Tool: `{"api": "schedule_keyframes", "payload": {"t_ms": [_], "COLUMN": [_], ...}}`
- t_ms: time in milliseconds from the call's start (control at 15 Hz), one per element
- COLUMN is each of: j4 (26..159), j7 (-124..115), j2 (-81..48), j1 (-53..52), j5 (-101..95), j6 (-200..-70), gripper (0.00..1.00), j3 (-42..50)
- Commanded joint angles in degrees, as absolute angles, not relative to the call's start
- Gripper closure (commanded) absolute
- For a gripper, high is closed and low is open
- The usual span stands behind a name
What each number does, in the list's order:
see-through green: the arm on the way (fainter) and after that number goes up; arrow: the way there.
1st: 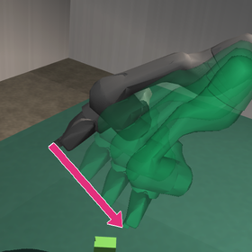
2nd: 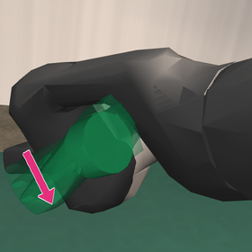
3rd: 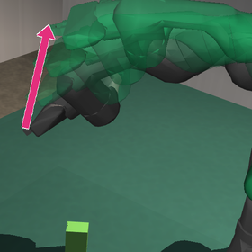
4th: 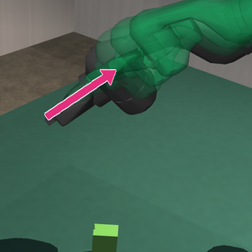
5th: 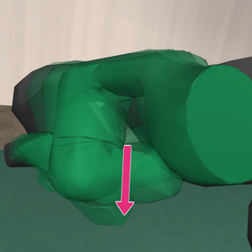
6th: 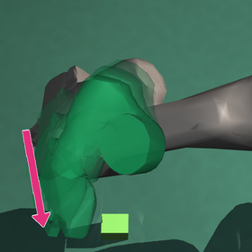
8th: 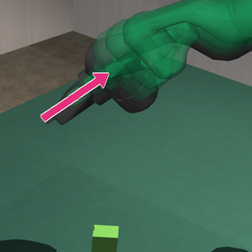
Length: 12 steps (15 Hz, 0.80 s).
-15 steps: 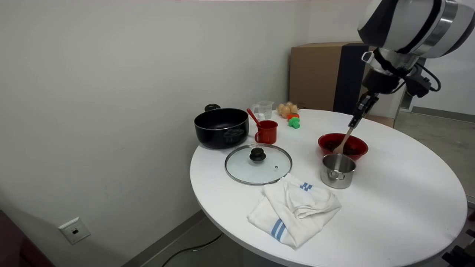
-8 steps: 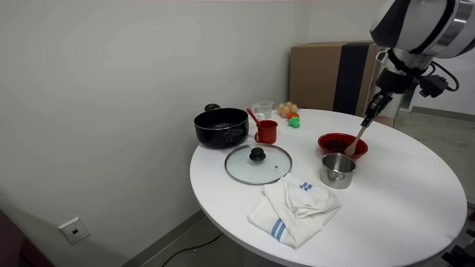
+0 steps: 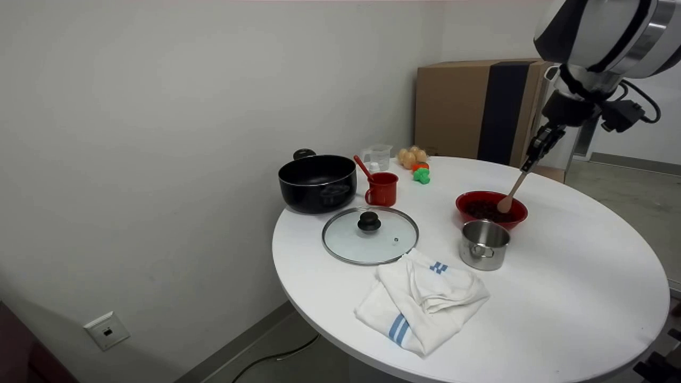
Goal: Pick up the spoon from the silver pot and stir the contents in the orange bowl.
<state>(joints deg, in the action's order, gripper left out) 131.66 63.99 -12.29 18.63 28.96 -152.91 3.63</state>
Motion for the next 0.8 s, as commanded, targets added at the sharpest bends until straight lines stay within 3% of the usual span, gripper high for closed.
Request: {"api": "schedule_keyframes", "payload": {"t_ms": [0,733], "j4": [127.73,125.62], "j7": [64.05,65.69], "j2": [-14.88,-15.72], "j1": [18.75,18.28], "j5": [29.03,29.37], "j6": [-153.44,-153.63], "gripper": [0.99,0.99], "j3": [3.18,-1.23]}}
